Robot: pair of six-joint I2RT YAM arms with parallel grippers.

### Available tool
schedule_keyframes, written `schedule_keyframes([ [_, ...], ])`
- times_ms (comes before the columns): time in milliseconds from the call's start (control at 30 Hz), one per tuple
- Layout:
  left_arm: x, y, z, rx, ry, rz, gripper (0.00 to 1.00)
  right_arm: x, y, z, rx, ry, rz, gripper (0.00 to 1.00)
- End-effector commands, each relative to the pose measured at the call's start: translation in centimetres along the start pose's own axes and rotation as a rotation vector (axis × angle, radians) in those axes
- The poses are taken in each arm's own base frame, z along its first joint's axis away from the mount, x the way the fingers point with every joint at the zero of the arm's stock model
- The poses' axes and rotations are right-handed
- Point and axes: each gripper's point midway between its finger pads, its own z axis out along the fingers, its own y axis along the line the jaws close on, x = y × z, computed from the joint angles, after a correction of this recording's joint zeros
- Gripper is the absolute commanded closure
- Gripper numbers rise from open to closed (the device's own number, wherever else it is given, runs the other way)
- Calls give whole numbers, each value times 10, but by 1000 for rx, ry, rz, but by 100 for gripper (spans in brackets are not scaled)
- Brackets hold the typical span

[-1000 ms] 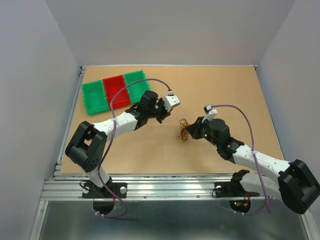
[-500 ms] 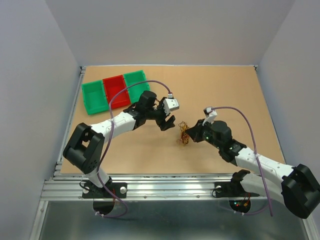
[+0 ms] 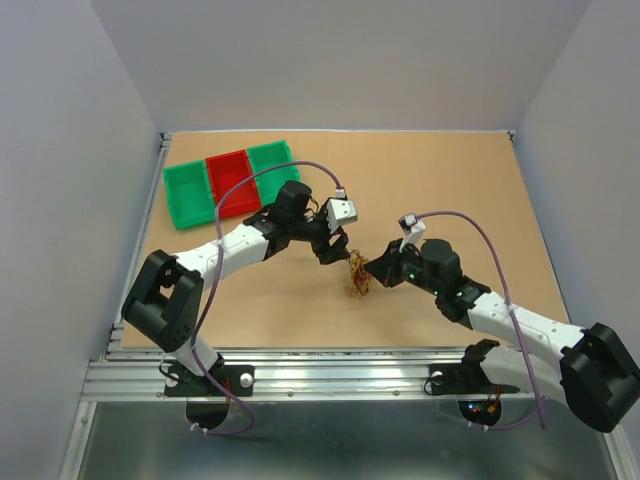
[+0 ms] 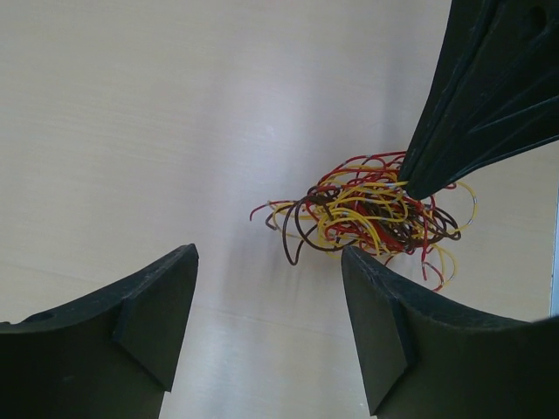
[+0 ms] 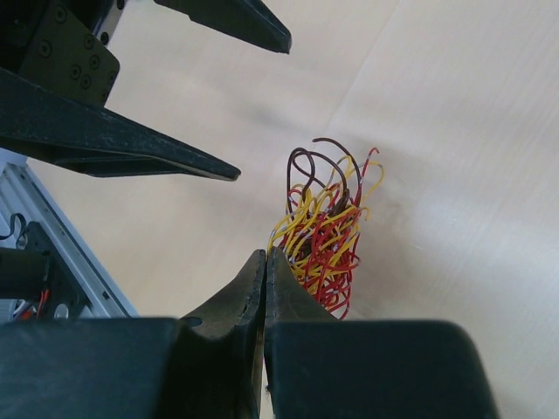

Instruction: Untangle the cables

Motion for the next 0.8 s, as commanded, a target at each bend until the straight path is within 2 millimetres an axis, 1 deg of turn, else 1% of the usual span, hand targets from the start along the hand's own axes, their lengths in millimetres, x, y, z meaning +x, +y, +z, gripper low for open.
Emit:
schedule_keyframes([
  [0,-22,-4,-2,37,-41,43,23,-43,39,4,-120,-98,-49,99],
  [67,-18,-4,1,50,-30,35,23,-43,43,4,-135,-96,-53,99],
  [133,-17,-5,3,58,-24,37,24,-45,44,4,-134,-98,-53,99],
  [167,-14,-7,5,66,-15,38,26,-46,45,4,-138,-102,-55,100],
  [267,-11,-7,10,82,0,28,27,-47,47,4,-141,-104,-56,99],
  [333,-9,-8,13,94,8,25,31,-46,48,4,-149,-100,-57,99],
  [400,-7,-8,15,103,21,12,43,-46,48,4,-149,-100,-58,100],
  [467,-7,-8,17,109,24,12,57,-46,49,4,-149,-98,-60,99],
  [500,-6,-8,17,111,25,9,72,-45,48,4,-149,-98,-60,99],
  [533,-7,-9,17,116,22,9,83,-44,48,4,-150,-96,-61,100],
  [567,-8,-10,17,120,21,5,97,-45,48,4,-148,-97,-61,99],
  [600,-10,-11,16,129,16,2,100,-44,48,4,-146,-96,-61,100],
  [733,-12,-18,14,168,14,0,100,-44,46,3,-138,-101,-60,99],
  [767,-12,-17,13,164,15,3,100,-45,44,3,-126,-106,-57,99],
])
